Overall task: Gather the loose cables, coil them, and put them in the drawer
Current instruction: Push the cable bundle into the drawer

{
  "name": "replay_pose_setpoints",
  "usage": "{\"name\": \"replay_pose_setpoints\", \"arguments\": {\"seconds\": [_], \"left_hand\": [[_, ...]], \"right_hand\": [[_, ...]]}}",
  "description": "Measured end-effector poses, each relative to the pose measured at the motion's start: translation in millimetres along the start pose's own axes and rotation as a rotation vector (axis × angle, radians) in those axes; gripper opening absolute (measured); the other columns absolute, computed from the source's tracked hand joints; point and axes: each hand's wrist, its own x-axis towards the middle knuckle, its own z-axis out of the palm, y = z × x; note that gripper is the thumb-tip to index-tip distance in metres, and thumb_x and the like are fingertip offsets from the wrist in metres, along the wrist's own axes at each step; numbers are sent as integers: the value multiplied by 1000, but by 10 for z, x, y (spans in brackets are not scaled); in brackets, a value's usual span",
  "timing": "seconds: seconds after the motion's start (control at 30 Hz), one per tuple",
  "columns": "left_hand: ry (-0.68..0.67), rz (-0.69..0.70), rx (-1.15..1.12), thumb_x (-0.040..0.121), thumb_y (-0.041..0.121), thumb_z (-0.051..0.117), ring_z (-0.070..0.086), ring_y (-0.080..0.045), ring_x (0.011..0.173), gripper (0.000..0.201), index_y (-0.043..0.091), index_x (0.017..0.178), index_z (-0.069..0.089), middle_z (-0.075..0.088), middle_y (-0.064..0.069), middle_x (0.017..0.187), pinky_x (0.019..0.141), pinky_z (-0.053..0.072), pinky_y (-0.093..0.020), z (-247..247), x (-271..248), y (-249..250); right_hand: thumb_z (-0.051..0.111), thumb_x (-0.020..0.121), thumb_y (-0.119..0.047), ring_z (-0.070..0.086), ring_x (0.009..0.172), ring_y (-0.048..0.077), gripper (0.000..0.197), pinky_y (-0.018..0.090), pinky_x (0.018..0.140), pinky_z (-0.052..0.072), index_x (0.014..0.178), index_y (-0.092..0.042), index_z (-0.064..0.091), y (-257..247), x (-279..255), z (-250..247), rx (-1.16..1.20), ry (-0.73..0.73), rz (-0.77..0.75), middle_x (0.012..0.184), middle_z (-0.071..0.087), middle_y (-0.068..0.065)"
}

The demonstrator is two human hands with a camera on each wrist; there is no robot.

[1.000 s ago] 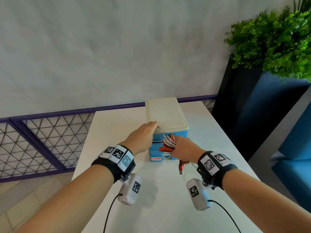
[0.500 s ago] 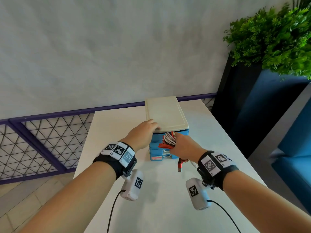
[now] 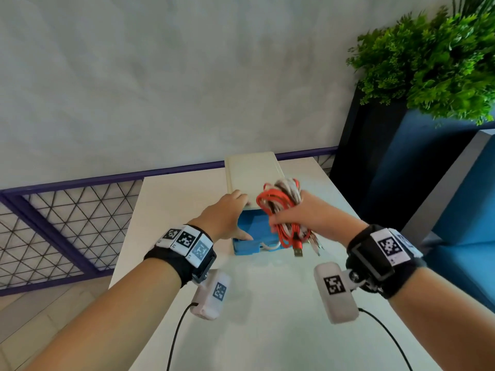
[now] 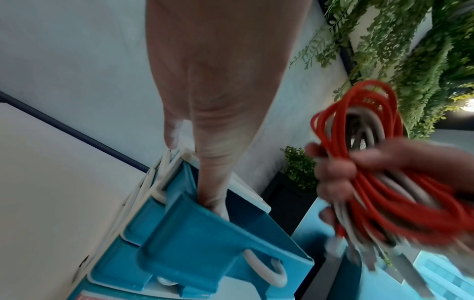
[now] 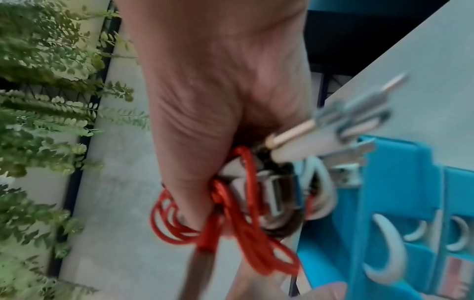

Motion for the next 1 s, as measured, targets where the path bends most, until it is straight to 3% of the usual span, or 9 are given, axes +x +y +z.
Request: {"name": "replay_pose_setpoints", "arguments": {"seconds": [0.2, 0.27, 0.37, 0.5, 0.57, 0.63, 0.7, 0.83, 1.0], "left_hand": [[7, 67, -178, 56, 46, 83, 44, -19, 120, 88, 19, 130, 46, 44, 0, 130, 100, 43, -42, 24, -36, -65], [24, 101, -285, 63, 30, 85, 42, -15, 124, 81, 18, 133, 46, 45, -1, 134, 105, 39, -32, 20, -83, -72], [25, 132, -428, 76, 10, 78, 36, 3, 117, 69, 15, 136, 44, 41, 8, 132, 96, 30, -2, -26, -187, -50], [-49, 78, -555, 81, -1, 66, 36, 13, 108, 61, 15, 135, 43, 44, 14, 125, 83, 27, 10, -128, -267, 68], [-94, 28, -588, 80, 11, 70, 40, 9, 115, 61, 19, 134, 43, 45, 19, 122, 90, 26, 4, -154, -265, 124], [-93, -2, -501, 72, 39, 76, 40, -5, 126, 70, 29, 132, 42, 42, 16, 128, 108, 29, -24, -121, -241, 163], [-10, -34, -357, 62, 59, 75, 42, -13, 124, 71, 39, 123, 45, 41, 17, 122, 109, 32, -49, -11, -179, 162], [271, -106, -357, 59, 67, 70, 47, -14, 118, 54, 43, 105, 55, 52, 20, 115, 106, 29, -52, 160, -76, 211], [340, -83, -340, 65, 51, 65, 57, -10, 105, 37, 36, 99, 61, 65, 16, 100, 113, 13, -57, 173, -72, 292]], "right_hand": [[77, 80, -21, 65, 80, -2, 16, 13, 73, 49, 87, -28, 64, 42, 283, 103, -77, 121, -359, 84, 67, -7], [75, 80, -16, 67, 80, 5, 16, 20, 71, 51, 92, -21, 65, 180, 379, 200, -96, 139, -362, 85, 69, -2], [71, 82, -6, 69, 79, 23, 17, 26, 67, 56, 98, -7, 66, 296, 484, 319, -15, 220, -339, 86, 70, 12], [68, 88, -16, 68, 58, 15, 6, 24, 53, 55, 87, -17, 63, 278, 555, 508, 219, 340, -239, 71, 68, 7], [67, 89, -17, 66, 61, 4, 12, 19, 57, 54, 84, -25, 60, 298, 600, 573, 272, 428, -254, 76, 68, 4], [66, 89, -17, 66, 64, 1, 10, 18, 61, 54, 84, -23, 61, 312, 624, 616, 286, 490, -251, 78, 69, 3], [68, 88, -19, 69, 72, 9, 6, 26, 65, 57, 91, -18, 63, 318, 626, 646, 307, 518, -225, 82, 71, 5], [75, 82, -20, 67, 80, 0, 22, 17, 71, 53, 92, -29, 58, 319, 589, 634, 380, 493, -280, 88, 69, -7], [83, 73, -16, 65, 82, -6, 36, 13, 75, 49, 96, -28, 59, 400, 528, 509, 369, 349, -322, 88, 68, -10]]}}
